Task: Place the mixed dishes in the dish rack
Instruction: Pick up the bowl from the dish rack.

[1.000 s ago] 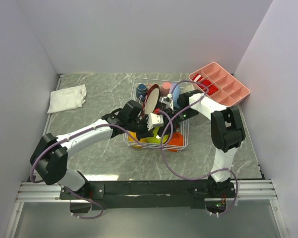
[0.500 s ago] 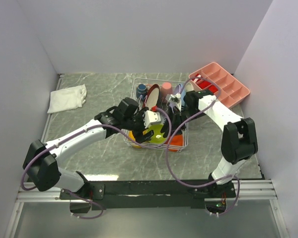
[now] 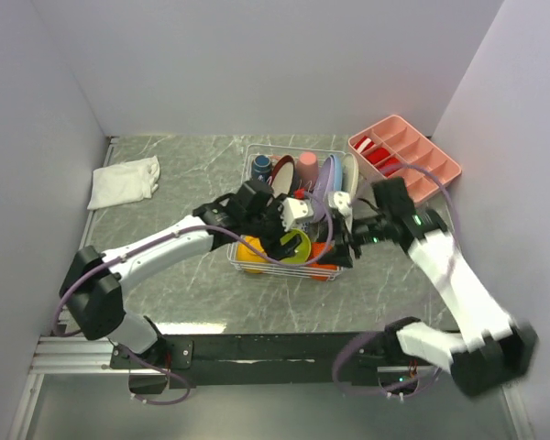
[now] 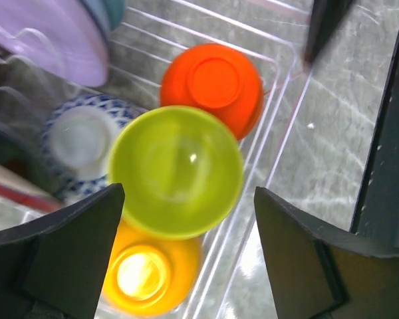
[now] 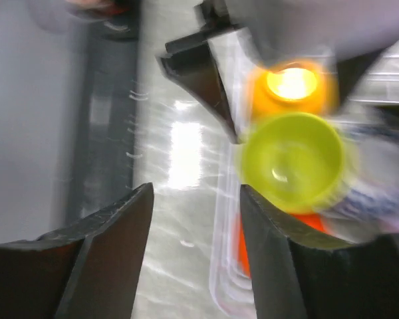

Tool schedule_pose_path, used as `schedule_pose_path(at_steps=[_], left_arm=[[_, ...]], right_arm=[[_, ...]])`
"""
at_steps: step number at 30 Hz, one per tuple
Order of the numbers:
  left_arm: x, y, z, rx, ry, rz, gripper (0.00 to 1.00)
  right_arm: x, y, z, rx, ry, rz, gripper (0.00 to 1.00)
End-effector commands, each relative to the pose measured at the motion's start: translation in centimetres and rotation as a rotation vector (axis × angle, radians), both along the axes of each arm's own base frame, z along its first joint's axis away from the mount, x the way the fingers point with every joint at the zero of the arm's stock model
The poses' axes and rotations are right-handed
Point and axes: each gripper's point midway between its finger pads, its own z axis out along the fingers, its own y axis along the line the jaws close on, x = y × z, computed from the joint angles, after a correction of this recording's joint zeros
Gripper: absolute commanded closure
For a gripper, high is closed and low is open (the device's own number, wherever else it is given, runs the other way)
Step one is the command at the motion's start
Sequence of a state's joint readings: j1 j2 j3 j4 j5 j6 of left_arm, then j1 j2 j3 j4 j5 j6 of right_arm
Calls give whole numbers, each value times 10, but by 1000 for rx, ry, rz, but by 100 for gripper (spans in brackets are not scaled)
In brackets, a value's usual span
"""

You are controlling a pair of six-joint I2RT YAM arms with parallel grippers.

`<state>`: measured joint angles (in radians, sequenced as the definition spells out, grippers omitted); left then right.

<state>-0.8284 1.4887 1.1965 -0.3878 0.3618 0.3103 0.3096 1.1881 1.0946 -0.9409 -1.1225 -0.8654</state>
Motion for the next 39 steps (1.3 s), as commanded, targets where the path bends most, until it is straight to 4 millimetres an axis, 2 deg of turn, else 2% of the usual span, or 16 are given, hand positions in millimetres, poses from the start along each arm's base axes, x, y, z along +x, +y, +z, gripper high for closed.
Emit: schedule_pose_path(at_steps=[1, 2, 5, 11, 17, 22, 25, 26, 27, 29, 31, 34, 35, 36, 37, 39], left_arm=[[3, -33, 10, -53, 48, 83, 16], [6, -35, 11, -51, 57, 107, 19], [5, -41, 5, -59, 122, 166, 29], [-2, -59, -14, -25, 138, 187, 30], [-1, -69, -33, 0, 179, 227, 34], [13, -60, -52, 58, 154, 313, 41], [12, -57, -60, 80, 157, 317, 47], [10, -56, -61, 83, 162, 308, 54], [9, -56, -62, 87, 161, 300, 56], [7, -56, -61, 87, 165, 285, 65], [3, -55, -58, 87, 161, 262, 67], [-8, -53, -51, 104, 174, 190, 82], [-8, -54, -43, 96, 172, 175, 94], [-10, -54, -38, 95, 178, 159, 99], [-9, -55, -25, 73, 185, 146, 99], [-10, -49, -15, 69, 206, 111, 99]], right_arm=[[66, -31, 28, -2, -296, -503, 31], [62, -39, 29, -1, -321, -546, 32], [66, -61, 30, 6, -299, -743, 32], [64, -81, 17, -16, -278, -882, 32], [62, -93, 13, -25, -297, -940, 32], [57, -98, 12, -37, -313, -946, 32], [56, -98, 16, -24, -321, -948, 32], [56, -98, 15, -25, -319, -951, 32], [57, -98, 15, -24, -319, -953, 32], [58, -98, 14, -27, -320, -951, 32], [59, -99, 13, -33, -326, -953, 32], [59, -100, 6, -56, -307, -952, 32], [60, -99, 6, -61, -299, -952, 33], [60, -100, 6, -64, -291, -963, 33], [60, -101, 1, -70, -257, -978, 33], [60, -102, -2, -66, -199, -1016, 34]])
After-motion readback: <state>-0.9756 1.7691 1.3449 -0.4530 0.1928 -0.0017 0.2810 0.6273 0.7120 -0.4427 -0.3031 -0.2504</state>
